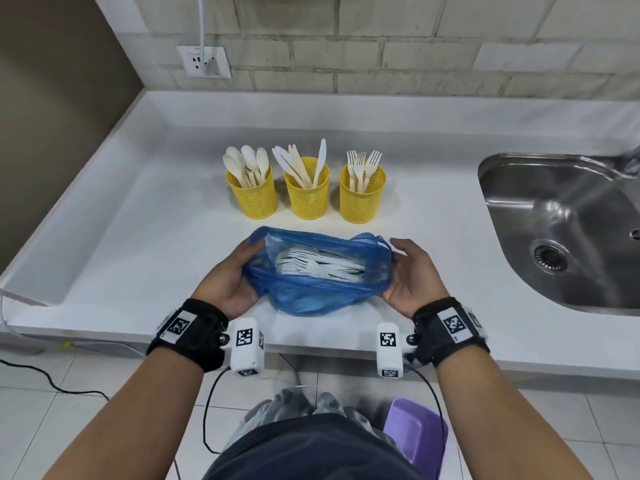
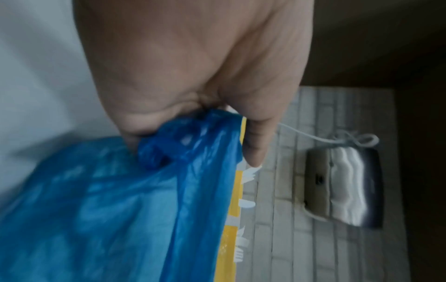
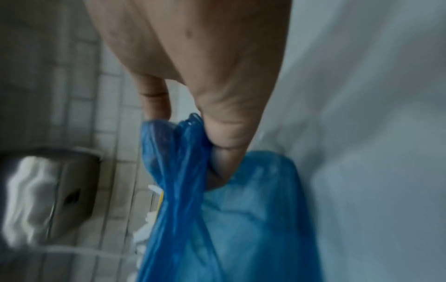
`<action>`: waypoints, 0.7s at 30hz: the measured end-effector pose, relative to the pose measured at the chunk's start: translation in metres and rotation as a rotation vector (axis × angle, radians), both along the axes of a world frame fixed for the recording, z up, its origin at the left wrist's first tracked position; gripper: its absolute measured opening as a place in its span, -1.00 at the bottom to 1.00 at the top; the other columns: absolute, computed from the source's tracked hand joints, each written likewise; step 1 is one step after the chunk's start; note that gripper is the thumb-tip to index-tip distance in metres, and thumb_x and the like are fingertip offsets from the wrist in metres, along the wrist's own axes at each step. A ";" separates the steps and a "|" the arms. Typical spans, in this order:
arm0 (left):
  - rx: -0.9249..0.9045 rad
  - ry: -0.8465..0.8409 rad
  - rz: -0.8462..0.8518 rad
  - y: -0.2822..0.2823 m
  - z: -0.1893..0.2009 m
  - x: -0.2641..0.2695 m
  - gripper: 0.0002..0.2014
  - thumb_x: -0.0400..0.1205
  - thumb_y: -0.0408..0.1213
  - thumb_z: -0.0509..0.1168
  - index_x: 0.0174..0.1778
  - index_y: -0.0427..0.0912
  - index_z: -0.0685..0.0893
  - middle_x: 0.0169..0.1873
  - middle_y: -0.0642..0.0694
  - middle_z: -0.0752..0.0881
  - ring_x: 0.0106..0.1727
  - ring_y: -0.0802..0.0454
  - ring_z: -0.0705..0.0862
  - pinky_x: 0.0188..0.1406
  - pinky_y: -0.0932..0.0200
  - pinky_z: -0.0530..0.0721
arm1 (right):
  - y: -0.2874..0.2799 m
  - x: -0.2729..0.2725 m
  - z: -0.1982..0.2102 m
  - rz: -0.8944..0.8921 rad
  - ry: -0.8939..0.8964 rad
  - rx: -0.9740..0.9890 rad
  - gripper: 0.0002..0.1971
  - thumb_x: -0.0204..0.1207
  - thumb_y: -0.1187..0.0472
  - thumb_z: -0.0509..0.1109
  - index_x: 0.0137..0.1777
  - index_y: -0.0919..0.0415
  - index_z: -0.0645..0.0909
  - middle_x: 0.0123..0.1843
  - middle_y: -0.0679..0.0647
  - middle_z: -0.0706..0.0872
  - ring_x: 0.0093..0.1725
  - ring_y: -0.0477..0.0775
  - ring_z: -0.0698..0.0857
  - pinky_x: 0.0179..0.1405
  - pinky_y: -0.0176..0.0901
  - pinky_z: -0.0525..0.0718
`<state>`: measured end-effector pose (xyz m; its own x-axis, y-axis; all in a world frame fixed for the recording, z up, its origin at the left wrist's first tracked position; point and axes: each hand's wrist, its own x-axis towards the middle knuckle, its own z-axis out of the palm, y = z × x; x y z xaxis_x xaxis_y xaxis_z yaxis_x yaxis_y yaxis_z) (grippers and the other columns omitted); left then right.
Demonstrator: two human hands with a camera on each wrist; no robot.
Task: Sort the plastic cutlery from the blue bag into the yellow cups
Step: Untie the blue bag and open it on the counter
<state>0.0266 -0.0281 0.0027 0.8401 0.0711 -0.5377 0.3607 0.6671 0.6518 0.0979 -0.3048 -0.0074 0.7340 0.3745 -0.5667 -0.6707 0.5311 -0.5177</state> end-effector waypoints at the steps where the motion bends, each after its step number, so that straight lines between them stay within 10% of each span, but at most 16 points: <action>1: 0.121 0.013 -0.036 0.002 0.000 -0.001 -0.74 0.73 -0.23 0.34 0.33 0.02 0.76 0.29 -0.15 0.80 0.12 -0.07 0.77 0.03 0.00 0.78 | 0.001 0.001 0.002 0.043 -0.047 -0.077 -0.71 0.66 0.13 0.33 0.19 0.28 0.78 0.12 0.21 0.81 0.06 0.21 0.80 0.12 0.10 0.81; 7: 0.919 0.063 -0.066 0.005 0.000 -0.006 -0.71 0.72 -0.17 0.38 -0.16 -0.35 0.72 -0.32 -0.21 0.69 -0.25 -0.12 0.64 -0.17 -0.03 0.64 | 0.014 0.008 0.008 0.069 -0.283 -0.555 -0.72 0.76 0.17 0.33 0.13 0.40 0.76 0.03 0.32 0.84 0.04 0.24 0.80 0.17 0.18 0.72; 11: 0.455 0.008 0.095 0.003 0.001 0.000 -0.75 0.84 -0.23 0.21 0.09 -0.30 0.75 -0.20 -0.15 0.75 -0.22 -0.01 0.73 -0.19 0.07 0.77 | 0.018 0.008 0.012 -0.013 -0.255 -0.492 -0.67 0.80 0.16 0.26 0.01 0.42 0.72 -0.26 0.18 0.75 -0.29 0.07 0.74 -0.22 -0.15 0.66; 14: -0.062 0.092 0.126 0.008 0.000 0.001 -0.76 0.82 -0.27 0.19 0.15 -0.29 0.73 -0.11 -0.19 0.83 -0.12 -0.10 0.83 0.03 -0.07 0.85 | 0.013 0.008 0.008 -0.064 0.048 -0.009 -0.67 0.81 0.24 0.15 -0.17 0.22 0.62 -0.56 -0.01 0.53 -0.68 -0.05 0.55 -0.69 -0.35 0.48; 17: -0.194 0.192 0.124 0.004 -0.007 -0.002 -0.71 0.75 -0.27 0.20 -0.08 -0.33 0.79 -0.23 -0.20 0.82 -0.30 -0.14 0.82 0.08 -0.11 0.74 | 0.011 0.006 -0.008 -0.075 0.100 0.091 -0.75 0.73 0.27 0.17 -0.10 0.24 0.64 -0.43 0.08 0.65 -0.49 0.05 0.68 -0.40 -0.24 0.69; 21: 0.044 0.223 0.017 0.004 -0.011 -0.002 -0.58 0.73 -0.03 0.27 0.34 -0.27 0.73 0.02 -0.19 0.79 -0.16 -0.11 0.78 -0.12 0.06 0.79 | 0.008 0.002 -0.011 -0.005 0.021 -0.095 -0.74 0.63 0.11 0.31 0.25 0.17 0.65 0.03 0.19 0.64 -0.04 0.19 0.65 0.02 0.00 0.61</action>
